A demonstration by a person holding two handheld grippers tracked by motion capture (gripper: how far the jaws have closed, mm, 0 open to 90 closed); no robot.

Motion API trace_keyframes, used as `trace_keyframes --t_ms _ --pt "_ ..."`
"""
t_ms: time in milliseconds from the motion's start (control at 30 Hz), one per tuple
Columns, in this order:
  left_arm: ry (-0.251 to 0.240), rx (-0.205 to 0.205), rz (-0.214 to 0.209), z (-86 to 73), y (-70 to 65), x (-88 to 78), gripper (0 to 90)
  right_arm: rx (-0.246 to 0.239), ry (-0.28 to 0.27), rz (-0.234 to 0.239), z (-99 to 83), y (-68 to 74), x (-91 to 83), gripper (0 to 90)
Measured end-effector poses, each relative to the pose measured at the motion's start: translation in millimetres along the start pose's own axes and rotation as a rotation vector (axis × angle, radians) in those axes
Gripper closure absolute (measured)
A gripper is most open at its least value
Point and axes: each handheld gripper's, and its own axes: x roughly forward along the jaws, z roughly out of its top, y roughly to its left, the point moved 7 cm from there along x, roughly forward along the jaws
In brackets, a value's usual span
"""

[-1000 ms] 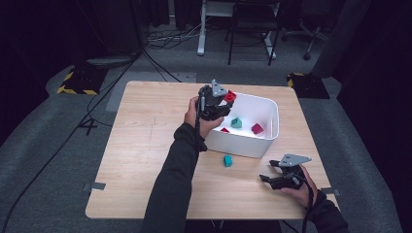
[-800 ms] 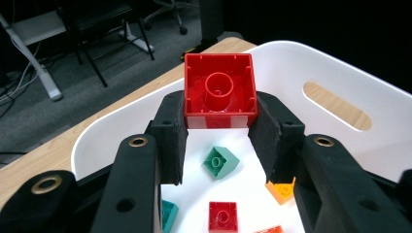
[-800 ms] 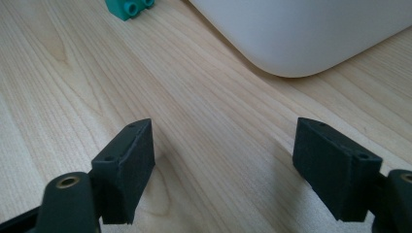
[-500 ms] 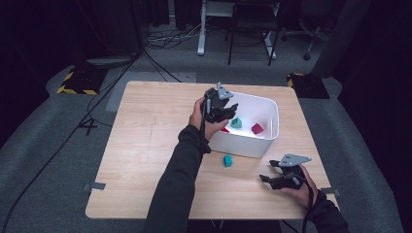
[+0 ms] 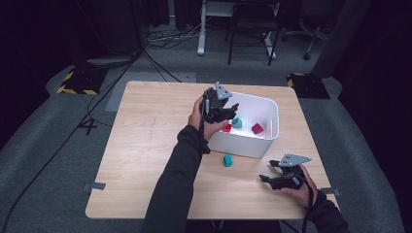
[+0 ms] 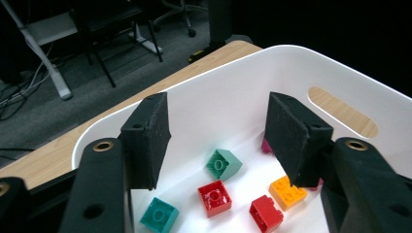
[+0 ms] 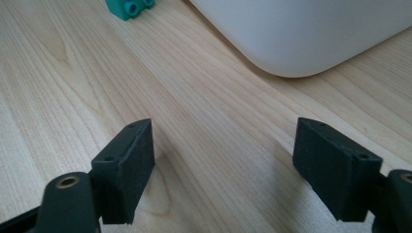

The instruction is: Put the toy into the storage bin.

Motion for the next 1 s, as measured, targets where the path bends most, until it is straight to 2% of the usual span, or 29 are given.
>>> trace_keyframes --t_ms 133,200,300,433,633,700,800,867,900,1000 --pt "0.015 -0.014 0.005 -2.6 0.2 -1.8 29.0 0.0 0.0 0.0 0.0 0.0 0.0 23.5" --pt "0.03 -0.009 0.017 -3.6 1.1 -5.1 23.4 0.0 0.0 0.0 0.0 0.0 0.0 23.4" --pt "0.035 -0.003 0.009 -3.7 -1.9 -11.5 17.4 0.0 0.0 0.0 0.0 0.0 0.0 23.5" --pt "0.027 0.029 -0.004 -5.1 -8.7 -22.9 17.2 0.0 0.0 0.0 0.0 0.0 0.0 23.5" --pt "0.016 0.035 -0.024 -11.0 -12.7 -37.6 16.4 0.001 0.0 -0.001 0.0 0.0 0.0 23.4" --pt "0.019 0.049 -0.017 -14.6 -13.0 -42.7 16.2 0.002 0.0 0.0 0.0 0.1 0.0 23.4" --pt "0.026 0.067 -0.03 -20.7 -16.1 -50.0 16.1 0.002 0.001 0.0 0.0 0.1 -0.1 23.4" --pt "0.021 0.068 -0.036 -25.6 -19.0 -53.9 16.2 0.002 0.001 0.0 0.0 0.1 -0.1 23.4" --pt "0.019 0.073 -0.025 -27.6 -18.6 -55.3 16.2 0.002 0.0 0.0 0.1 0.1 0.0 23.4" --pt "0.02 0.064 -0.031 -38.3 -16.2 -60.4 16.2 0.002 0.0 0.0 0.0 0.1 0.0 23.4"
